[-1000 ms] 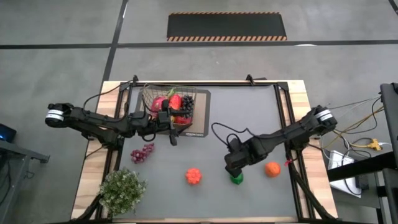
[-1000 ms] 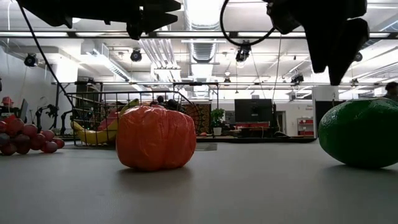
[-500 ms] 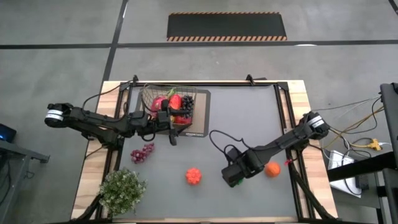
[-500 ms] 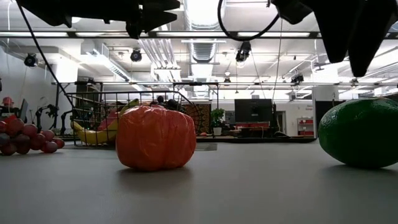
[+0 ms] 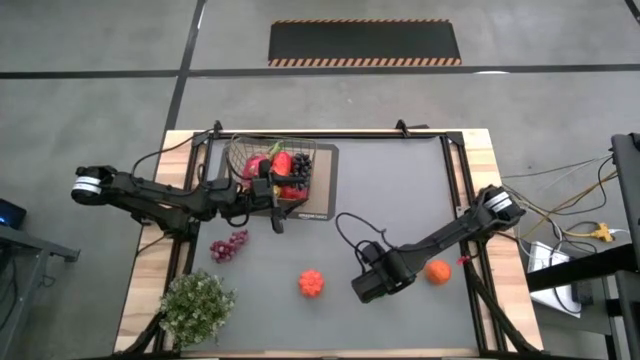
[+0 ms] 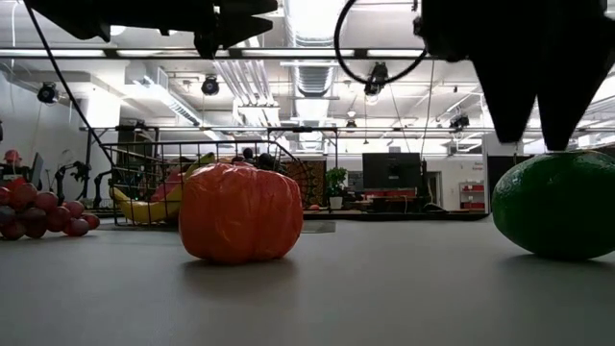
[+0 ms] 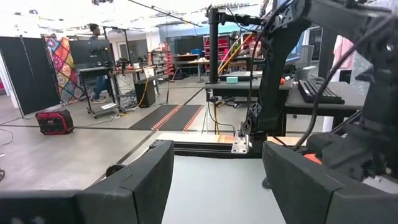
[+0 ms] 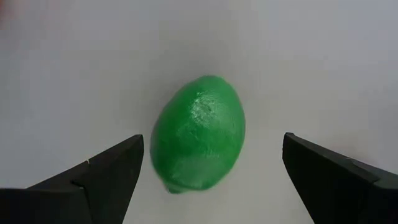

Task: Build produce basket
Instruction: Put the green lime into the wire basket

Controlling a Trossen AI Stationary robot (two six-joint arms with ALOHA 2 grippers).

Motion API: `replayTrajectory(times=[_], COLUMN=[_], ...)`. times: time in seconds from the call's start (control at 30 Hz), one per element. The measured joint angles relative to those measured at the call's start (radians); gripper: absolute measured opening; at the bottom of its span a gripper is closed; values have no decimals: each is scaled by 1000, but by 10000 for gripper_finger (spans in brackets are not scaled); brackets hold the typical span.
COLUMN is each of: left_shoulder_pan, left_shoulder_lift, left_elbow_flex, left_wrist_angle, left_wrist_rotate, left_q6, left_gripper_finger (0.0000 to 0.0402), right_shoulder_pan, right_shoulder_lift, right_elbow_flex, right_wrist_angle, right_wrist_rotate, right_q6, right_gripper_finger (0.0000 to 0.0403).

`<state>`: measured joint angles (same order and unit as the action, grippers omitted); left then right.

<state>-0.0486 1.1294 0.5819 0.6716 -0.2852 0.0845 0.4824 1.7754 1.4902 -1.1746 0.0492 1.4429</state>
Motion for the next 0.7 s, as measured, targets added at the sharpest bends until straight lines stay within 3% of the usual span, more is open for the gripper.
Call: replayTrajectory(times=[0.33, 0.63, 0.7], left_shoulder_pan=[1, 1, -1], left_shoulder_lift=[-1, -1, -1], left_elbow_flex=[0, 0, 0], left_wrist_angle=[0, 1, 0], left_wrist_rotate=[0, 0, 0], left_q6=[0, 0, 0], left_gripper_finger=[228, 228, 228], right_shoulder_pan=[4, 4, 5], right_shoulder_lift=[99, 117, 116], right_elbow_flex=[-1, -2, -2], right_wrist_angle=[15, 64, 65], right_wrist_rotate=[-53, -42, -30], right_q6=[-55, -97, -129], right_gripper_finger=[358, 239, 231])
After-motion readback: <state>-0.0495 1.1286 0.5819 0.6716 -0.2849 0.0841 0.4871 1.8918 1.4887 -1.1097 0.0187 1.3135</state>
